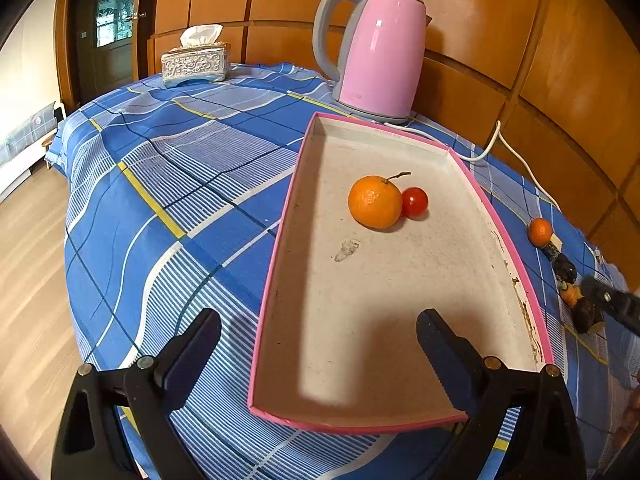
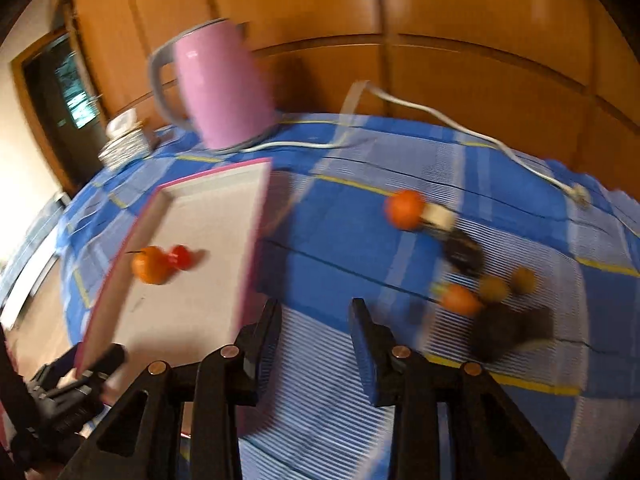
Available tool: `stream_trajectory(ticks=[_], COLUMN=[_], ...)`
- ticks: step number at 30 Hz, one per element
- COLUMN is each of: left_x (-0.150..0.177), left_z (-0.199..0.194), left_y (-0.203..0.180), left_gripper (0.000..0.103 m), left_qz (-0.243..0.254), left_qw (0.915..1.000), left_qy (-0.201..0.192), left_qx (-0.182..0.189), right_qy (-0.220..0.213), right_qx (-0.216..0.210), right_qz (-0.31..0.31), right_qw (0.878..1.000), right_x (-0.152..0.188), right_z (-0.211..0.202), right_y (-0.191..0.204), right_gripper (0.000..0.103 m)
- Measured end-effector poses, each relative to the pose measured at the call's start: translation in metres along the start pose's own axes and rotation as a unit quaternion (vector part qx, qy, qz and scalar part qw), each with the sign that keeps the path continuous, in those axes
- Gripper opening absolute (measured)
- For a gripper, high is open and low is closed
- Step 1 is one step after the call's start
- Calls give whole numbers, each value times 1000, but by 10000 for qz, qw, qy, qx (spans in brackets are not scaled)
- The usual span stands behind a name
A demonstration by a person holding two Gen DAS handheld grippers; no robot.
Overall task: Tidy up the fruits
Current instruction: 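Carry the cherry tomato into the tray and release it beside the orange, then withdraw the right gripper from the tray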
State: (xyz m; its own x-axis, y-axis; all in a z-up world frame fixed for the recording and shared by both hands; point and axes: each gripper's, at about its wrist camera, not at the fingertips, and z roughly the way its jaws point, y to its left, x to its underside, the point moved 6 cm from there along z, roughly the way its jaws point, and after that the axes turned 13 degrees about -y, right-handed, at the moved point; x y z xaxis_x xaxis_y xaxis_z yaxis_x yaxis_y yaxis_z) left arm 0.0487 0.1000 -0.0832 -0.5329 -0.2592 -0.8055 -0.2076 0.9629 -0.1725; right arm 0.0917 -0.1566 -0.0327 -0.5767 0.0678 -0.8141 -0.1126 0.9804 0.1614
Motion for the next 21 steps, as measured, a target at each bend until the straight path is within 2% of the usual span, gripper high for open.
stream_trajectory(ticks=[5, 10, 15, 21], left_x=[0, 0, 0, 0], left_z=[0, 0, -1, -2], left_y=[-1, -2, -5, -8], left_gripper=[99, 99, 99, 99], left_qz=[24, 57, 125, 200], left_qw=[10000, 10000, 9999, 9998], left_qy=[8, -3, -26, -27], left_qx=[8, 15, 41, 94], right_qy=[-87, -174, -164, -107], right_qx=[734, 1677, 2854, 3779], right_qz=[318, 612, 1071, 1594], right_qw=[9968, 9838, 9523, 9120], right_x=[10, 24, 44, 66], right_z=[-23, -48, -74, -94], right_y=[-60, -126, -196, -248], right_gripper=[35, 35, 38, 38])
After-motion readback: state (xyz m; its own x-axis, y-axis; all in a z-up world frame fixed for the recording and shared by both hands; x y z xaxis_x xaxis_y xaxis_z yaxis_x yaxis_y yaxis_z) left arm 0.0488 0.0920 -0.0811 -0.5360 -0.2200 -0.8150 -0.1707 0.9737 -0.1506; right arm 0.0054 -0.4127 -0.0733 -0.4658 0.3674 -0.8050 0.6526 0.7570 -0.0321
